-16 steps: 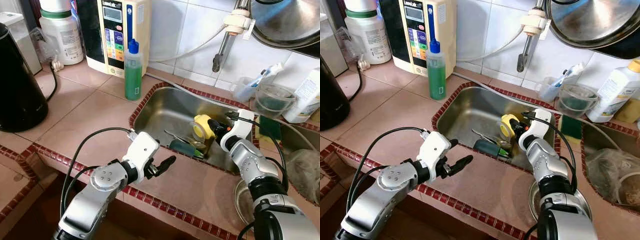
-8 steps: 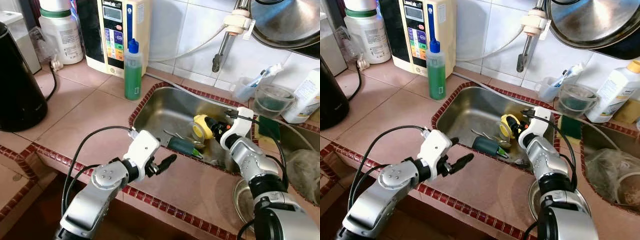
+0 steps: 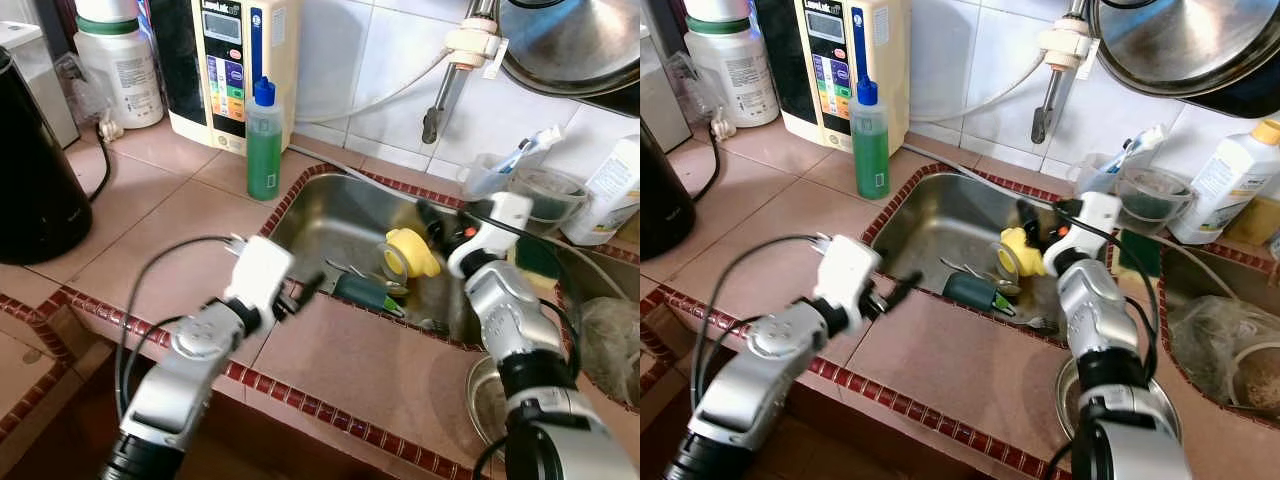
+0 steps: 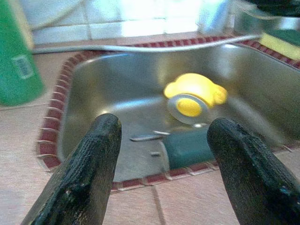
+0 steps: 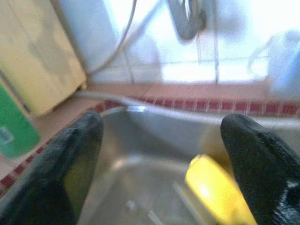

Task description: Kitchen organization

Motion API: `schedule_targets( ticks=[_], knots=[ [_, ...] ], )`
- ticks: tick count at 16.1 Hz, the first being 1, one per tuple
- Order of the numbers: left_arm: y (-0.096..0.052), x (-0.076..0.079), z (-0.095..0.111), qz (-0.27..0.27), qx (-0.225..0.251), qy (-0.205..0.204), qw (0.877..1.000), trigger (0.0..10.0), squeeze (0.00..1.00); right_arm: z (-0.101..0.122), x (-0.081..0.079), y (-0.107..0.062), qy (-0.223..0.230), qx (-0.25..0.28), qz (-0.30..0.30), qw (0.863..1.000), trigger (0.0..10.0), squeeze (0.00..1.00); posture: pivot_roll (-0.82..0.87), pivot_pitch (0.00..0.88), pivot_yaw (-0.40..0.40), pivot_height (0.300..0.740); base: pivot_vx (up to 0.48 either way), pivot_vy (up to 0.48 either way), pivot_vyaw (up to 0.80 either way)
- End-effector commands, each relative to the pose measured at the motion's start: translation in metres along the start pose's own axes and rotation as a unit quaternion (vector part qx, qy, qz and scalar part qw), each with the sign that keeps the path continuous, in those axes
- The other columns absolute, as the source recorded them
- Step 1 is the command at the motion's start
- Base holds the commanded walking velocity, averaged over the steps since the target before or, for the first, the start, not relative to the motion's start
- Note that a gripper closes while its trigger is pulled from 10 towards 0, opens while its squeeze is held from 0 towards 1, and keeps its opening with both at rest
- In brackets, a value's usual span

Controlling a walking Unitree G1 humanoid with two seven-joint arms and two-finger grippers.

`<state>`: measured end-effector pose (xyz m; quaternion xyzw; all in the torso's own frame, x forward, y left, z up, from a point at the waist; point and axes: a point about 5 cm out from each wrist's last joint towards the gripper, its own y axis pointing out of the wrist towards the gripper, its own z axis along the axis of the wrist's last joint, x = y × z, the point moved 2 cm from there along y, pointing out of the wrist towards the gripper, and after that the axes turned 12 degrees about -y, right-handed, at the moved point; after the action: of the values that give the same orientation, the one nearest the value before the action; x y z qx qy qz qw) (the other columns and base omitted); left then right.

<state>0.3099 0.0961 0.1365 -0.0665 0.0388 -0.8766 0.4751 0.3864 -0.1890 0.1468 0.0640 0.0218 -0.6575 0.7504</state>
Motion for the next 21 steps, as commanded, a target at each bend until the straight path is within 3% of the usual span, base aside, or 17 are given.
schedule_targets(
  ticks=[1, 9, 16, 21],
  knots=[
    [0.002, -0.006, 0.006, 0.016, 0.023, -0.006, 1.0, 10.0, 0.0, 0.01, -0.002, -0.003, -0.037, 0.034, 0.003, 0.999, 10.0, 0.0, 0.03, 0.0, -0.103, 0.74, 0.0, 0.0, 0.0],
    [-0.012, -0.049, 0.017, 0.134, 0.115, -0.044, 0.983, 10.0, 0.0, 0.024, -0.026, -0.031, -0.15, 0.126, 0.014, 0.98, 10.0, 0.0, 0.03, 0.0, -0.101, 0.74, 0.0, 0.0, 0.0],
    [-0.032, -0.073, 0.012, 0.177, 0.117, -0.052, 0.976, 10.0, 0.0, 0.016, -0.039, -0.038, -0.159, 0.121, 0.017, 0.98, 10.0, 0.0, 0.03, 0.0, -0.098, 0.74, 0.0, 0.0, 0.0],
    [-0.033, -0.074, 0.011, 0.182, 0.106, -0.053, 0.976, 10.0, 0.0, 0.02, -0.038, -0.032, -0.167, 0.121, 0.019, 0.978, 10.0, 0.0, 0.04, 0.0, -0.107, 0.74, -0.221, 0.0, 0.0]
  ],
)
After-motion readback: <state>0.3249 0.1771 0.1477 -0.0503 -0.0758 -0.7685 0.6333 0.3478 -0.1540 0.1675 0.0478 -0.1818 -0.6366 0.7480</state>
